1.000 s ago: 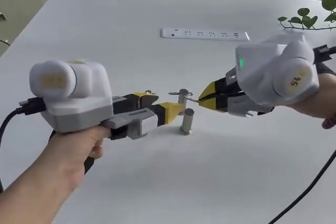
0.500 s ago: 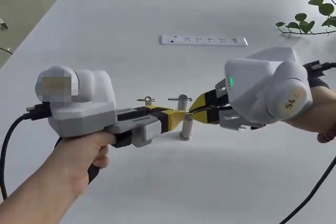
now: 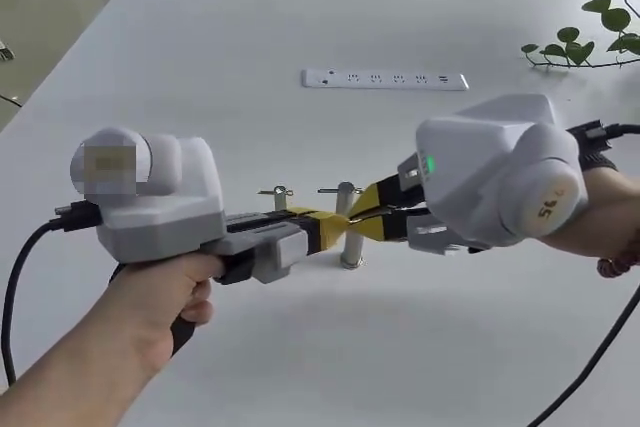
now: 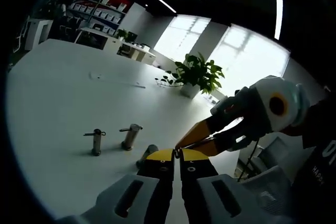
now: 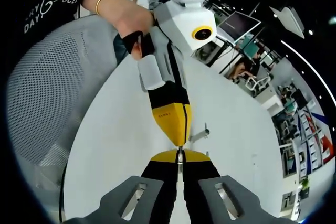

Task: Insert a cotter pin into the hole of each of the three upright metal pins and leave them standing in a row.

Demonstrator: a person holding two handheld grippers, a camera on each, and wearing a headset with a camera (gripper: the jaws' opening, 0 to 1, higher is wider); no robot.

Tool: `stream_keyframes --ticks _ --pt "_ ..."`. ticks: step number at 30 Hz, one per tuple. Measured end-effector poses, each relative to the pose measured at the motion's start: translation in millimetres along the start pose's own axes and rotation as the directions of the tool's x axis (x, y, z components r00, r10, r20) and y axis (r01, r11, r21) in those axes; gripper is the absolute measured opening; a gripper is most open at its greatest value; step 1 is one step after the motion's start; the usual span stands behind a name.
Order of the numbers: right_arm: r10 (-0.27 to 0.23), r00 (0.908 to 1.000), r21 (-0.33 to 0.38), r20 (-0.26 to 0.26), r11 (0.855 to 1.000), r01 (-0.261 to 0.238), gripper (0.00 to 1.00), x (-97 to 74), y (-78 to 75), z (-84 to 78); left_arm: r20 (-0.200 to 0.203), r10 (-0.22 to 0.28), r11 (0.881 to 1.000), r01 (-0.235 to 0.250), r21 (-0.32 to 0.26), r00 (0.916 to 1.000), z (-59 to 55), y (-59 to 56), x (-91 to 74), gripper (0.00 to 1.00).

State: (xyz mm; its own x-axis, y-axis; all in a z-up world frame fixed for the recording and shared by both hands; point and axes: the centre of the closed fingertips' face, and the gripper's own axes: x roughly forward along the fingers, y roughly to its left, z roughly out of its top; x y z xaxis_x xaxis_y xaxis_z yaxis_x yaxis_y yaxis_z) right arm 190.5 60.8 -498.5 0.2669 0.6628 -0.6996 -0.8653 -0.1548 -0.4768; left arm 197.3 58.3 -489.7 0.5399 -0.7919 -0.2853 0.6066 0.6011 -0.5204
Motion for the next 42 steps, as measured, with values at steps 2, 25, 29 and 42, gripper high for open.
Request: stream_keyframes --ticks 2,25,29,42 --pt "-0.003 1.0000 -0.002 0.000 1.000 0.003 0.00 0.5 -0.5 0.8 -0.001 0.003 1.000 -0.003 -0.003 1.0000 -0.3 0.8 -0.5 0.01" --pt "0.045 0.9949 0.328 0.091 0.942 -0.073 0.03 1.7 3.6 -0.7 -0.033 0.022 0.987 -0.016 0.159 0.9992 -8.4 7.3 -10.4 0.00" --pt "0.068 0.9907 0.429 0.118 0.896 -0.112 0.04 1.3 6.9 -6.0 -0.062 0.014 0.979 -0.001 0.203 0.9980 -14.3 9.7 -14.3 0.00" --pt "0.169 0.9512 0.597 0.258 0.746 -0.295 0.11 -8.1 33.8 -5.4 -0.112 -0.082 0.941 0.114 0.319 0.9904 -28.2 -5.8 -20.5 0.00"
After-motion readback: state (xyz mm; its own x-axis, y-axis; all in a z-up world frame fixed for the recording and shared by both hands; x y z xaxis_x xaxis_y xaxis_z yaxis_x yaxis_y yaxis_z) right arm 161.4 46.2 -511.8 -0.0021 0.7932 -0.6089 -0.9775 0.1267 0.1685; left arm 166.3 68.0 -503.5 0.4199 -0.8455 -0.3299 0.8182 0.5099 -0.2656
